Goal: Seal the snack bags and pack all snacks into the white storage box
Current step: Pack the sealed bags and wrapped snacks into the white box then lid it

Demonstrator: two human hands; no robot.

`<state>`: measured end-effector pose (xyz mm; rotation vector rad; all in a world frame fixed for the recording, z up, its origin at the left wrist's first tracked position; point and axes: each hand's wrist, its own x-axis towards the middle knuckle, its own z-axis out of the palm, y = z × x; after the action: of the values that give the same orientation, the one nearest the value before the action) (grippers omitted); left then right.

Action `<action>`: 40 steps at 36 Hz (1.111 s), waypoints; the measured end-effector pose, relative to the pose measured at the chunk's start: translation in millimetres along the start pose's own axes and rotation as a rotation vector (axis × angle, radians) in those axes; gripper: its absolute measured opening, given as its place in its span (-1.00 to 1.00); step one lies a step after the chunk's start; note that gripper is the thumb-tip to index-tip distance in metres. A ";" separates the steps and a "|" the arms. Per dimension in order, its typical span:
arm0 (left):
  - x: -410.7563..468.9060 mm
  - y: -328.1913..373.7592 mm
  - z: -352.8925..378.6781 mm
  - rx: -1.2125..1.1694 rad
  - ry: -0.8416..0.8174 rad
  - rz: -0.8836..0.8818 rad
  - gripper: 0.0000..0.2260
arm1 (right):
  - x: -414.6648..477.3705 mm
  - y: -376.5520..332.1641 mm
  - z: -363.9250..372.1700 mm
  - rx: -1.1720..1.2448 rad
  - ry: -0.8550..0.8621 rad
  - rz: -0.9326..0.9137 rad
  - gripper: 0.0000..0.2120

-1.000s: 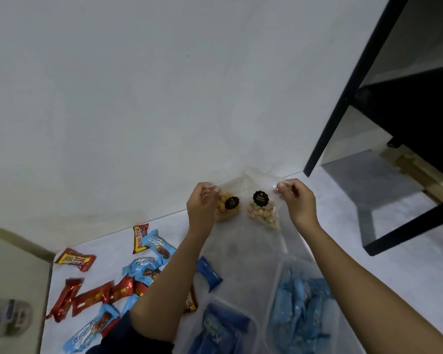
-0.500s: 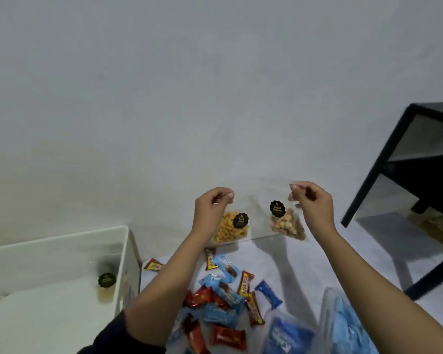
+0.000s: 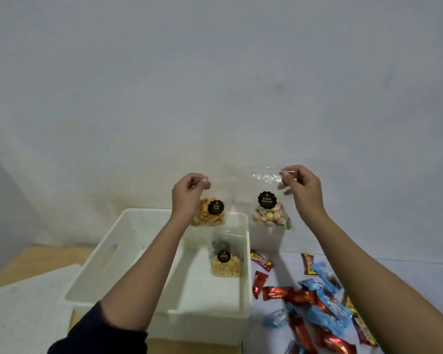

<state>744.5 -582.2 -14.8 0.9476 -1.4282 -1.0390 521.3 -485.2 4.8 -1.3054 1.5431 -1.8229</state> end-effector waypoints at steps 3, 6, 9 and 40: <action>-6.8 -12.8 -35.8 -0.036 0.032 -0.060 -0.96 | -14.4 4.3 36.7 0.073 -0.066 0.040 -0.87; -17.2 -24.5 -58.3 -0.080 0.035 -0.118 -0.95 | -30.9 10.0 65.5 0.146 -0.151 0.098 -0.83; -28.6 -36.8 -69.3 -0.168 0.032 -0.222 -0.90 | -48.5 21.4 83.2 0.150 -0.259 0.149 -0.83; -42.8 -125.8 -8.9 -0.282 -0.355 -0.800 -0.79 | -82.8 98.8 68.4 -0.746 -0.408 0.179 -0.94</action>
<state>758.7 -580.3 -147.3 1.1905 -1.1264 -2.0247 593.9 -485.4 -121.8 -1.6397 2.0819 -0.7975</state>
